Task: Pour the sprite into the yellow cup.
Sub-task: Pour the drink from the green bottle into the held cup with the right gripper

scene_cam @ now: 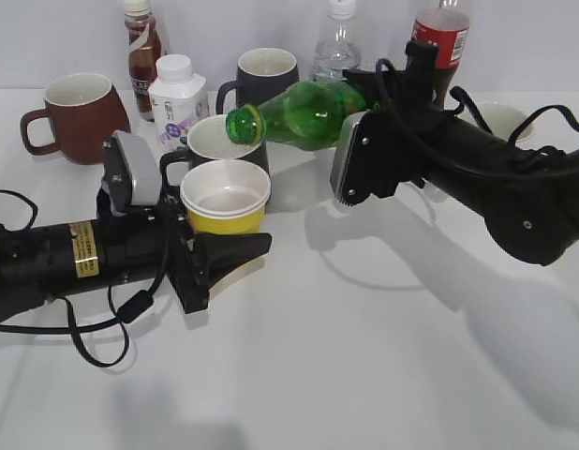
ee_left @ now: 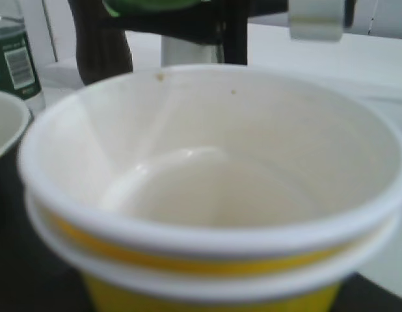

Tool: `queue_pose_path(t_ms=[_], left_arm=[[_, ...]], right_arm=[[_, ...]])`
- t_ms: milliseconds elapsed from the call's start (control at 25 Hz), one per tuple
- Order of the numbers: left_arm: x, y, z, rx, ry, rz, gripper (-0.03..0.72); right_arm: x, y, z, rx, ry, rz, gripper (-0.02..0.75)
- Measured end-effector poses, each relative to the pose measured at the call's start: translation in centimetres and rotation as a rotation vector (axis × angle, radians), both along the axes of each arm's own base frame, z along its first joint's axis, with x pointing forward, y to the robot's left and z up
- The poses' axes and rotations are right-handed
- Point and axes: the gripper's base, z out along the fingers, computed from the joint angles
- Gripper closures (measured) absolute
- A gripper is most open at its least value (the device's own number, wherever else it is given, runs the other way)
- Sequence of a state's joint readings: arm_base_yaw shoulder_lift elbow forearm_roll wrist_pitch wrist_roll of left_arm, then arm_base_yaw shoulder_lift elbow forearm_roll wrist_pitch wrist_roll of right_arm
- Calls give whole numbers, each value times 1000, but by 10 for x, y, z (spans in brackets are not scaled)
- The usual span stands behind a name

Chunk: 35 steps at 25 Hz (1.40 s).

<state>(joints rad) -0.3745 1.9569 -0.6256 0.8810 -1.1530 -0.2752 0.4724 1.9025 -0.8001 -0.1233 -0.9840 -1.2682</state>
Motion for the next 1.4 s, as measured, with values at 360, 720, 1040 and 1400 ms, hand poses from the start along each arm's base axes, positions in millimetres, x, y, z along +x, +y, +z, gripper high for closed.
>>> queue_pose_path(t_ms=[360, 720, 1040, 1400], left_arm=[[-1, -1, 1, -10, -7, -16, 288], [-4, -2, 1, -2, -12, -56, 288], [-7, -3, 1, -3, -19, -87, 288], [-8, -3, 1, 0, -20, -97, 288]], right_arm=[[0, 0, 0, -99, -64, 6, 334], [0, 0, 0, -150, -98, 10, 334], [0, 0, 0, -177, -115, 12, 334], [0, 0, 0, -211, -137, 15, 334]])
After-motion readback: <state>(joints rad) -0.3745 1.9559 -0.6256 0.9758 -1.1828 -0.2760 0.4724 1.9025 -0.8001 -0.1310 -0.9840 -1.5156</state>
